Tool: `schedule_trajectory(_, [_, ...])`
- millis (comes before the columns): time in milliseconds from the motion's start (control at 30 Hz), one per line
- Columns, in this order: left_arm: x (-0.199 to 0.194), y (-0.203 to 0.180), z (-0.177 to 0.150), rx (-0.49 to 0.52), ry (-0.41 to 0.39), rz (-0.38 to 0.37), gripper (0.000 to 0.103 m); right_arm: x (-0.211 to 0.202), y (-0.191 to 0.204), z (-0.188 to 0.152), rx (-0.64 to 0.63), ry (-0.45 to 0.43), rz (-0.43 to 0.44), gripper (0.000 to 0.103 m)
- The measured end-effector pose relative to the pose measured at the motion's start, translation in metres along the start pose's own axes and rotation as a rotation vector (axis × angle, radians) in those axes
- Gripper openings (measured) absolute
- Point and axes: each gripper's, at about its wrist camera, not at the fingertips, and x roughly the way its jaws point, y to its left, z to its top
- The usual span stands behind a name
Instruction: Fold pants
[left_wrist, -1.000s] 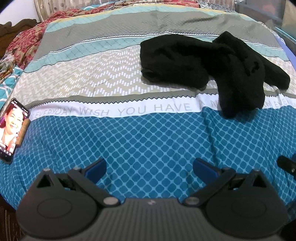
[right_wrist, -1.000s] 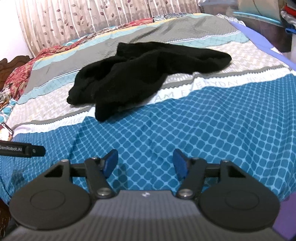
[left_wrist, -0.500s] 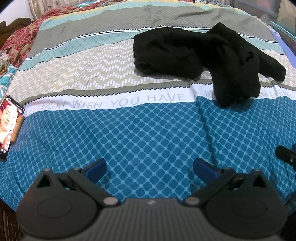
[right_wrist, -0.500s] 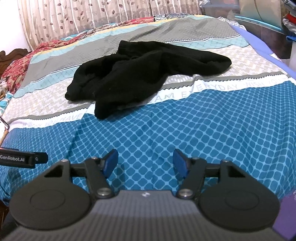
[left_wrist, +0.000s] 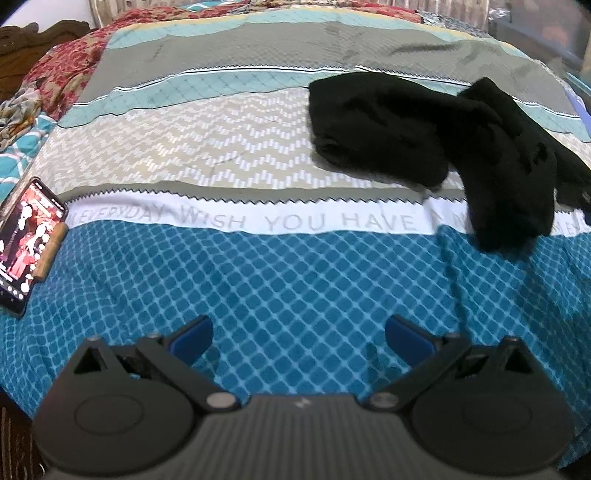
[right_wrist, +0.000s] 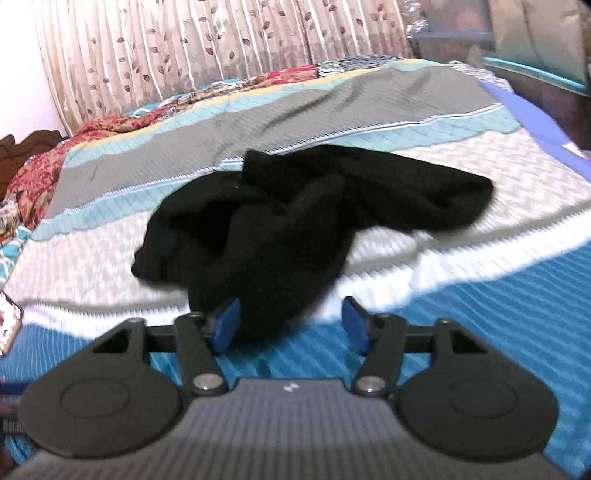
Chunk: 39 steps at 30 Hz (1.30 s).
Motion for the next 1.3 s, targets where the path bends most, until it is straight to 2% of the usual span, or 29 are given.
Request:
schedule_trajectory(33, [0.0, 0.001, 0.001, 0.0, -0.001, 0.003, 0.103, 0.01, 0.001, 0.004, 0.013, 0.009, 0.003, 0.077])
schedule_trajectory(100, [0.001, 0.003, 0.005, 0.0, 0.0, 0.003, 0.103, 0.032, 0.0, 0.012, 0.045, 0.037, 0.013, 0.076])
schedule_trajectory(167, [0.005, 0.003, 0.016, 0.001, 0.004, -0.01, 0.103, 0.045, -0.005, 0.02, 0.062, 0.073, 0.025, 0.033])
schedule_trajectory(200, [0.006, 0.004, 0.021, 0.0, 0.002, -0.022, 0.103, 0.045, -0.01, 0.025, 0.087, 0.073, 0.003, 0.012])
schedule_trajectory(300, [0.018, 0.001, 0.048, -0.024, -0.003, -0.084, 0.103, 0.011, -0.036, 0.037, 0.162, -0.095, -0.066, 0.012])
schedule_trajectory(367, [0.035, -0.008, 0.071, -0.042, 0.001, -0.131, 0.103, -0.006, -0.055, 0.043, 0.189, -0.146, -0.116, 0.012])
schedule_trajectory(500, [0.077, -0.034, 0.105, -0.102, 0.041, -0.217, 0.103, -0.028, -0.092, 0.042, 0.272, -0.154, -0.152, 0.012])
schedule_trajectory(600, [0.107, -0.06, 0.12, -0.125, 0.082, -0.28, 0.103, -0.033, -0.104, 0.031, 0.349, -0.09, -0.089, 0.012])
schedule_trajectory(667, [0.122, -0.071, 0.125, -0.141, 0.109, -0.326, 0.09, -0.037, -0.096, 0.022, 0.343, -0.063, -0.042, 0.012])
schedule_trajectory(700, [0.124, -0.075, 0.128, -0.151, 0.097, -0.312, 0.076, -0.041, -0.089, 0.021, 0.334, -0.056, -0.012, 0.012])
schedule_trajectory(733, [0.123, -0.074, 0.13, -0.151, 0.076, -0.309, 0.04, -0.045, -0.082, 0.017, 0.327, -0.043, 0.027, 0.012])
schedule_trajectory(800, [0.119, -0.066, 0.137, -0.153, 0.081, -0.356, 0.015, -0.049, -0.07, 0.01, 0.326, -0.005, 0.11, 0.012])
schedule_trajectory(833, [0.116, -0.058, 0.14, -0.178, 0.073, -0.369, 0.013, -0.05, -0.062, 0.007, 0.329, 0.018, 0.161, 0.012])
schedule_trajectory(933, [0.085, -0.013, 0.15, -0.244, -0.02, -0.363, 0.012, -0.049, -0.029, 0.006, 0.307, 0.088, 0.308, 0.012])
schedule_trajectory(1033, [0.033, 0.048, 0.159, -0.312, -0.173, -0.355, 0.012, -0.039, 0.023, 0.012, 0.278, 0.15, 0.472, 0.012])
schedule_trajectory(1100, [-0.001, 0.079, 0.16, -0.3, -0.256, -0.267, 0.013, -0.031, 0.063, 0.018, 0.273, 0.178, 0.598, 0.012])
schedule_trajectory(1167, [-0.023, 0.101, 0.151, -0.273, -0.31, -0.145, 0.019, -0.023, 0.102, 0.018, 0.242, 0.215, 0.695, 0.013])
schedule_trajectory(1200, [-0.03, 0.107, 0.144, -0.266, -0.323, -0.089, 0.032, -0.017, 0.119, 0.017, 0.209, 0.241, 0.718, 0.018])
schedule_trajectory(1233, [-0.033, 0.114, 0.133, -0.258, -0.327, -0.019, 0.061, -0.011, 0.134, 0.015, 0.15, 0.268, 0.719, 0.024])
schedule_trajectory(1300, [-0.036, 0.125, 0.105, -0.253, -0.322, 0.04, 0.093, -0.01, 0.15, -0.001, 0.021, 0.302, 0.643, 0.032])
